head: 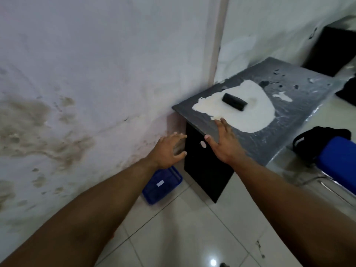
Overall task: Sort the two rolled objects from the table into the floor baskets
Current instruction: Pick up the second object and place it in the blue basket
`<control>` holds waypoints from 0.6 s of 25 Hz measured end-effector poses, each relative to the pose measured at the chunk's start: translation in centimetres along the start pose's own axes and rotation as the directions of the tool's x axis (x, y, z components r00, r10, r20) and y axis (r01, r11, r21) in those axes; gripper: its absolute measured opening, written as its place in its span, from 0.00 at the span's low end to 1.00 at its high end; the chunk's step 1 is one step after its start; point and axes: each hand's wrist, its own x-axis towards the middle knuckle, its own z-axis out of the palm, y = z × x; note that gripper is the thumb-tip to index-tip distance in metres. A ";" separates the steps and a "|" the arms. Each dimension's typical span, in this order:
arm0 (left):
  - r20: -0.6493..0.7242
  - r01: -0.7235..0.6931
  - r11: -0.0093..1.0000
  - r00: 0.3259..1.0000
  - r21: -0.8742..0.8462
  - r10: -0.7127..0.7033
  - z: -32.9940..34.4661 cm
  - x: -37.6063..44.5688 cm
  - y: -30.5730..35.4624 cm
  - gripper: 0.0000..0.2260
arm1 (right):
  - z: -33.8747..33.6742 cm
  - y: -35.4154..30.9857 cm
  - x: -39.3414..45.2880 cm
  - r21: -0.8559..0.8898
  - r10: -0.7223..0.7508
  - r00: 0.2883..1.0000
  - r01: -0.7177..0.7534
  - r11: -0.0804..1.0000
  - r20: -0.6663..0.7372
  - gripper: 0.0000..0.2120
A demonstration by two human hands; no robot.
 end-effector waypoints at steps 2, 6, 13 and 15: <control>0.016 -0.019 0.999 1.000 -0.031 0.019 3.1 3.8 2.7 0.29 | -2.5 4.2 0.9 -0.013 0.005 1.000 -0.005 1.000 -0.002 0.34; 0.057 -0.014 0.999 0.998 0.030 0.012 7.8 9.8 6.1 0.28 | -6.2 10.2 2.7 -0.035 0.022 1.000 -0.022 0.999 -0.013 0.35; 0.134 -0.064 0.995 0.990 0.079 0.053 13.0 20.1 7.0 0.31 | -8.1 17.7 10.2 -0.079 0.021 1.000 -0.020 0.997 0.007 0.35; 0.138 -0.058 0.994 0.989 0.098 0.044 14.3 23.4 5.6 0.31 | -7.6 19.5 13.7 -0.099 0.017 0.999 -0.014 0.995 0.031 0.36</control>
